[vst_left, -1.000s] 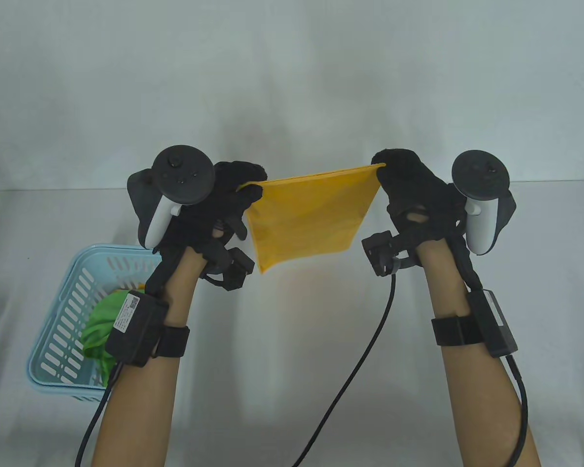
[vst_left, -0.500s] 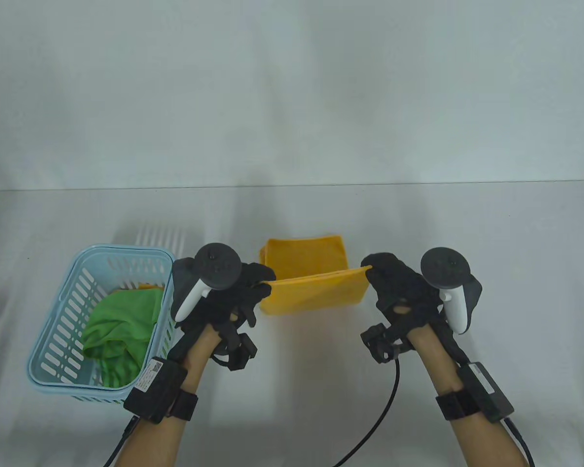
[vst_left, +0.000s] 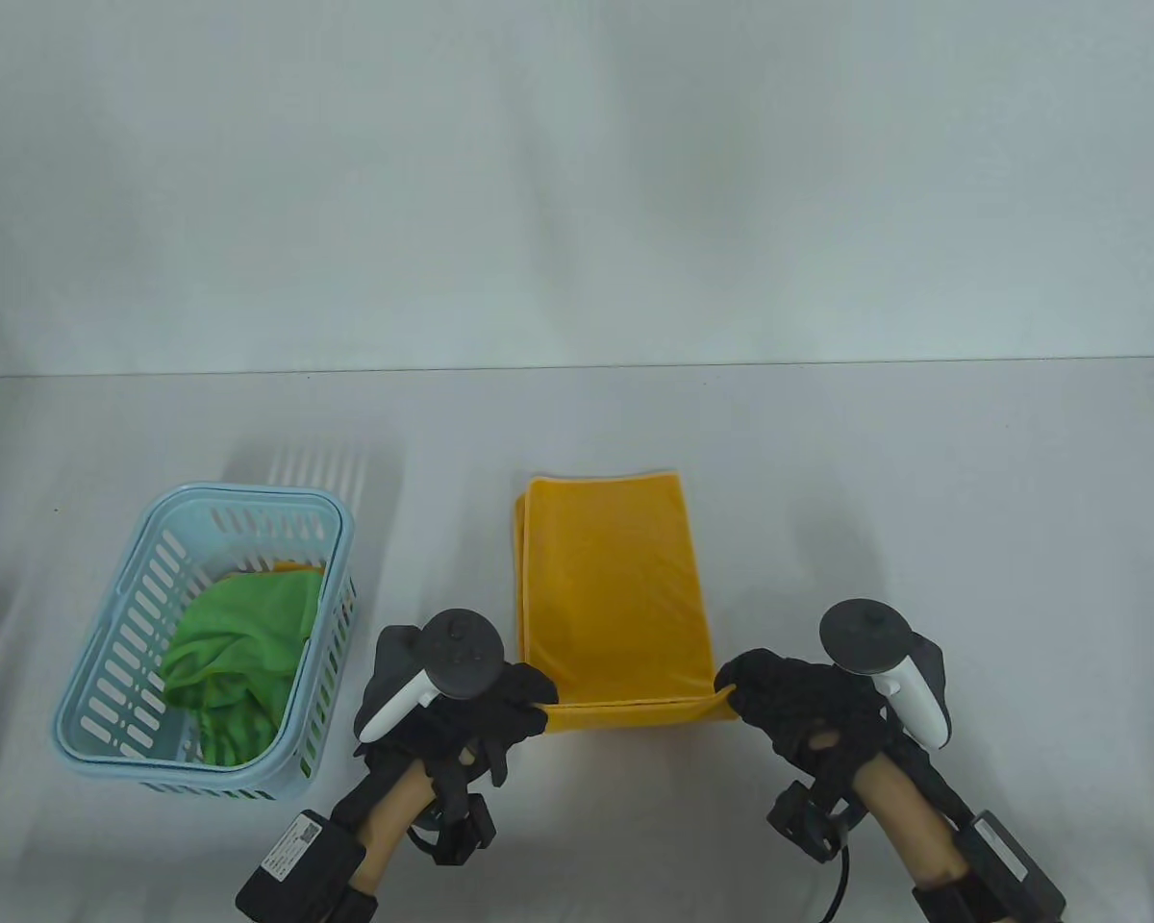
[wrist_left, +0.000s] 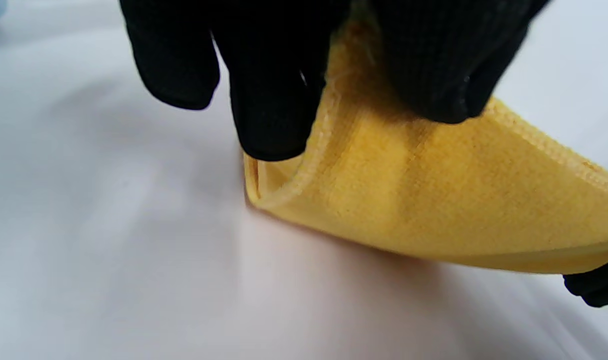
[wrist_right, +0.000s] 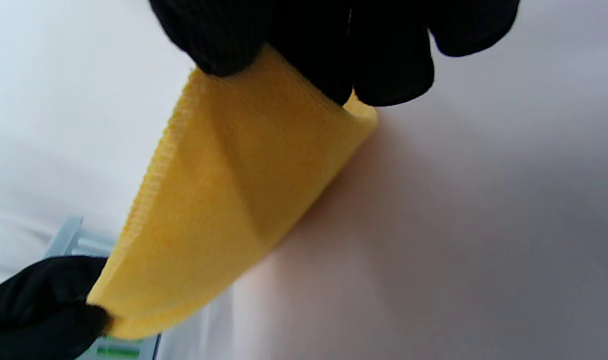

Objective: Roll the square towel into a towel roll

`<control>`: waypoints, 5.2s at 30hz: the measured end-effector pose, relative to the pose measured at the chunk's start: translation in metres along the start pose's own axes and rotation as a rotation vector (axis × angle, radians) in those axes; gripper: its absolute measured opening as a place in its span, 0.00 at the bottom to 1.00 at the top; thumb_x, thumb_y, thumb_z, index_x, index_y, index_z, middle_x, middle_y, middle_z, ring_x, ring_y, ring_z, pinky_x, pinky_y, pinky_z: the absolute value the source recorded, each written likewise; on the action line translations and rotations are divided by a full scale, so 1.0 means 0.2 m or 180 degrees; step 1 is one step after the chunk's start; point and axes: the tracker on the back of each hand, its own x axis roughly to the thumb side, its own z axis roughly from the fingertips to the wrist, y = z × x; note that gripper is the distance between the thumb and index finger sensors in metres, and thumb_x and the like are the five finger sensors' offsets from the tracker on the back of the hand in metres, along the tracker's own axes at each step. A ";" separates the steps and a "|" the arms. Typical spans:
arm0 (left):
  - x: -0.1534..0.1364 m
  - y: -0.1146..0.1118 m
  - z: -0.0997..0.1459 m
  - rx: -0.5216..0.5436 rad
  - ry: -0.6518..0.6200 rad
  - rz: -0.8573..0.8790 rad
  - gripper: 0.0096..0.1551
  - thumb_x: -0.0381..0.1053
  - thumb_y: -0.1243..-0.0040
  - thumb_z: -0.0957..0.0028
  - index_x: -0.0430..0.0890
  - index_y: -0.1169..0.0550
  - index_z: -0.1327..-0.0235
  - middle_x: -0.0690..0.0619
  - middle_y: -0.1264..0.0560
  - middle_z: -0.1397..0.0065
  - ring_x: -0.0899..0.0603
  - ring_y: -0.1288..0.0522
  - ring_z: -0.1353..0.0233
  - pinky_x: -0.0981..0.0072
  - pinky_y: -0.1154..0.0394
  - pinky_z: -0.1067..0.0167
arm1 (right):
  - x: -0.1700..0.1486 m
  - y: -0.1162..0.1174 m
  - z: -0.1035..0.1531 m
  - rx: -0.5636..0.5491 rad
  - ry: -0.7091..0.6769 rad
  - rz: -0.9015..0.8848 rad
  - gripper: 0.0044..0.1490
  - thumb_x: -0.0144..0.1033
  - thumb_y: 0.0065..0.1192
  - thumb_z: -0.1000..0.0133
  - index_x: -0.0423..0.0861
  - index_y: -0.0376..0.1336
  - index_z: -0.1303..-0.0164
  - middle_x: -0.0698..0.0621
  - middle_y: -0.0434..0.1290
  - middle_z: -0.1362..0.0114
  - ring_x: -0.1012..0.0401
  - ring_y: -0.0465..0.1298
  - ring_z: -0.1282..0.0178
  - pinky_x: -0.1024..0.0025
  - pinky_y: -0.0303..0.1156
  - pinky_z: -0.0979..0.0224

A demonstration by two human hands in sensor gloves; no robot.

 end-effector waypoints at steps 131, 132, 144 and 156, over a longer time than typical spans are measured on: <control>-0.06 -0.20 -0.15 0.0243 0.0575 -0.0921 0.28 0.65 0.38 0.62 0.58 0.18 0.48 0.62 0.15 0.49 0.51 0.12 0.51 0.51 0.22 0.37 | -0.07 0.21 -0.17 -0.0614 0.0023 0.1135 0.35 0.50 0.67 0.60 0.58 0.65 0.40 0.56 0.79 0.44 0.55 0.79 0.44 0.49 0.71 0.35; -0.07 -0.20 -0.15 0.0278 0.0630 -0.0936 0.28 0.65 0.38 0.62 0.58 0.18 0.49 0.62 0.15 0.49 0.51 0.13 0.51 0.51 0.22 0.37 | -0.07 0.21 -0.17 -0.0671 0.0045 0.1154 0.34 0.49 0.67 0.59 0.57 0.66 0.40 0.56 0.80 0.45 0.55 0.79 0.46 0.50 0.71 0.35; -0.12 -0.18 -0.17 0.0505 0.0926 -0.1044 0.34 0.68 0.41 0.62 0.59 0.23 0.41 0.62 0.19 0.43 0.51 0.16 0.48 0.50 0.25 0.35 | -0.08 0.21 -0.20 -0.0971 0.0170 0.1230 0.35 0.52 0.65 0.60 0.58 0.65 0.40 0.56 0.79 0.47 0.55 0.78 0.49 0.51 0.71 0.38; -0.10 -0.11 -0.12 0.0796 0.0837 -0.1074 0.41 0.72 0.40 0.65 0.59 0.25 0.36 0.60 0.20 0.35 0.48 0.16 0.38 0.48 0.26 0.32 | -0.06 0.13 -0.15 -0.1159 0.0064 0.1034 0.40 0.55 0.65 0.61 0.58 0.62 0.36 0.55 0.76 0.37 0.52 0.76 0.38 0.48 0.69 0.33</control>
